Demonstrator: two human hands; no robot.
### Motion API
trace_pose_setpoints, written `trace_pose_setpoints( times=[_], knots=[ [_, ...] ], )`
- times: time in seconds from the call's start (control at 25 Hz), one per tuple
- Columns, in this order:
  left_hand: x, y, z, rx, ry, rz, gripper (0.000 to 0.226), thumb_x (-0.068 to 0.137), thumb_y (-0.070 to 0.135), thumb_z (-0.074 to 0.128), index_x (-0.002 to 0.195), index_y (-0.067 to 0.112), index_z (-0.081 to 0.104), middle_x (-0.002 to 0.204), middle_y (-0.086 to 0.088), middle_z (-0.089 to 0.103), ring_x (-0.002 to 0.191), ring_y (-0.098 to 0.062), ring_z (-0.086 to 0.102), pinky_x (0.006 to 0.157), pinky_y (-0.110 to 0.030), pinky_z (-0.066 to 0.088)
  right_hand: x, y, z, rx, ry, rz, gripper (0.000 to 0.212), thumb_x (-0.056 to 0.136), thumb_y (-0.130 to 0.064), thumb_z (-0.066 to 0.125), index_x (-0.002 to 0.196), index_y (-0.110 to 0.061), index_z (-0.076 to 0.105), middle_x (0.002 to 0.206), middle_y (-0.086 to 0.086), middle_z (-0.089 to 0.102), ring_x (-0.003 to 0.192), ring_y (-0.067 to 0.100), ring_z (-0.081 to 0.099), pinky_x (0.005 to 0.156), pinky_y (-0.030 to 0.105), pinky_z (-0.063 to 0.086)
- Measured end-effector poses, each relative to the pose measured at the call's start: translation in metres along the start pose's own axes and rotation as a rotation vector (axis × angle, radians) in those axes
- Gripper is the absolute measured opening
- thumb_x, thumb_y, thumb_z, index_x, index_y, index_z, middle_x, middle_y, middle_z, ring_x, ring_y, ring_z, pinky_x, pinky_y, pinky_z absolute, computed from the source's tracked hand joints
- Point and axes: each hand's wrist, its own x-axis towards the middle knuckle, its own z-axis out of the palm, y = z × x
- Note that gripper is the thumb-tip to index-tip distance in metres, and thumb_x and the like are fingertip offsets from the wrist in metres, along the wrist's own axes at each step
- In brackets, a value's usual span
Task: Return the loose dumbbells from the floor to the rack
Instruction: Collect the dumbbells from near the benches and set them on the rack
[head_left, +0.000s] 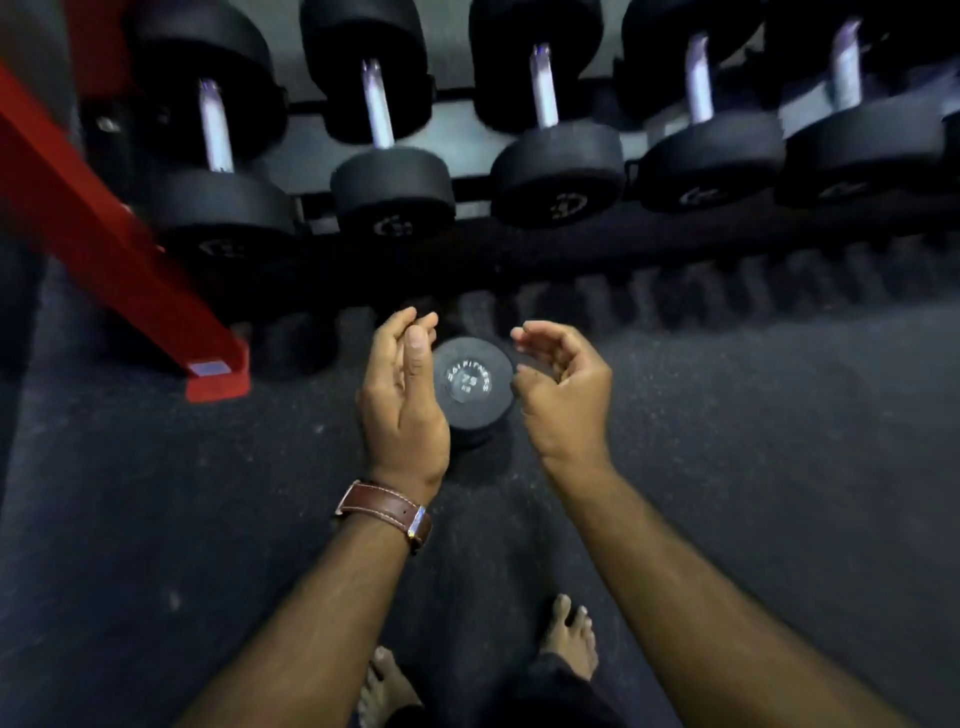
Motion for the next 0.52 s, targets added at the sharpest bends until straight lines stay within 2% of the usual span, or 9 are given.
trace_pose_setpoints(
  times=[0.16, 0.24, 0.28, 0.36, 0.4, 0.44, 0.52],
  knots=[
    [-0.003, -0.093, -0.004, 0.014, 0.015, 0.052, 0.065, 0.095, 0.048, 0.035, 0.133, -0.001, 0.052, 0.129, -0.011, 0.065, 0.122, -0.013, 0.061, 0.105, -0.030, 0.046, 0.013, 0.107, -0.009, -0.045, 0.144, 0.050, 0.048, 0.067, 0.023, 0.056, 0.101, -0.010, 0.066, 0.102, 0.004, 0.070, 0.098, 0.015, 0.067, 0.080, 0.025, 0.056],
    [-0.001, -0.132, -0.009, 0.063, 0.052, 0.094, 0.061, 0.097, 0.043, 0.034, 0.132, -0.003, 0.054, 0.131, -0.013, 0.064, 0.125, -0.016, 0.059, 0.106, -0.028, 0.044, 0.025, 0.165, -0.017, -0.155, 0.204, 0.146, 0.056, 0.065, 0.024, 0.053, 0.111, -0.007, 0.062, 0.106, 0.003, 0.065, 0.101, 0.015, 0.063, 0.085, 0.027, 0.053],
    [-0.001, -0.150, -0.010, 0.086, 0.059, 0.115, 0.058, 0.099, 0.040, 0.034, 0.131, -0.004, 0.056, 0.133, -0.015, 0.062, 0.129, -0.021, 0.057, 0.109, -0.031, 0.043, 0.028, 0.195, -0.017, -0.209, 0.144, 0.222, 0.061, 0.065, 0.026, 0.057, 0.118, -0.002, 0.058, 0.107, 0.004, 0.063, 0.102, 0.013, 0.062, 0.088, 0.025, 0.052],
    [-0.002, -0.180, -0.012, 0.109, 0.055, 0.129, 0.056, 0.101, 0.037, 0.032, 0.133, 0.000, 0.057, 0.139, -0.015, 0.059, 0.138, -0.027, 0.048, 0.115, -0.043, 0.037, 0.026, 0.234, -0.003, -0.176, -0.085, 0.319, 0.066, 0.062, 0.029, 0.068, 0.123, 0.008, 0.052, 0.109, 0.009, 0.065, 0.099, 0.009, 0.065, 0.095, 0.027, 0.052],
    [0.001, -0.194, -0.013, 0.116, 0.043, 0.127, 0.055, 0.101, 0.037, 0.031, 0.134, 0.002, 0.057, 0.141, -0.013, 0.058, 0.141, -0.027, 0.045, 0.116, -0.046, 0.035, 0.030, 0.248, 0.012, -0.109, -0.124, 0.360, 0.063, 0.064, 0.025, 0.073, 0.122, 0.011, 0.053, 0.109, 0.011, 0.067, 0.097, 0.012, 0.066, 0.098, 0.033, 0.053],
    [0.003, -0.209, -0.014, 0.121, 0.043, 0.114, 0.054, 0.101, 0.037, 0.030, 0.136, 0.003, 0.055, 0.143, -0.012, 0.056, 0.142, -0.027, 0.042, 0.117, -0.047, 0.034, 0.033, 0.253, 0.025, 0.046, -0.104, 0.388, 0.051, 0.073, 0.018, 0.072, 0.120, 0.009, 0.056, 0.104, 0.011, 0.069, 0.093, 0.014, 0.068, 0.096, 0.035, 0.054],
    [0.006, -0.231, -0.017, 0.128, 0.061, 0.121, 0.055, 0.101, 0.036, 0.030, 0.138, 0.002, 0.052, 0.145, -0.013, 0.054, 0.144, -0.028, 0.040, 0.117, -0.049, 0.032, 0.050, 0.271, 0.045, 0.289, 0.029, 0.530, 0.015, 0.098, -0.007, 0.055, 0.111, -0.002, 0.061, 0.087, 0.004, 0.071, 0.077, 0.012, 0.071, 0.078, 0.029, 0.058]
  ],
)
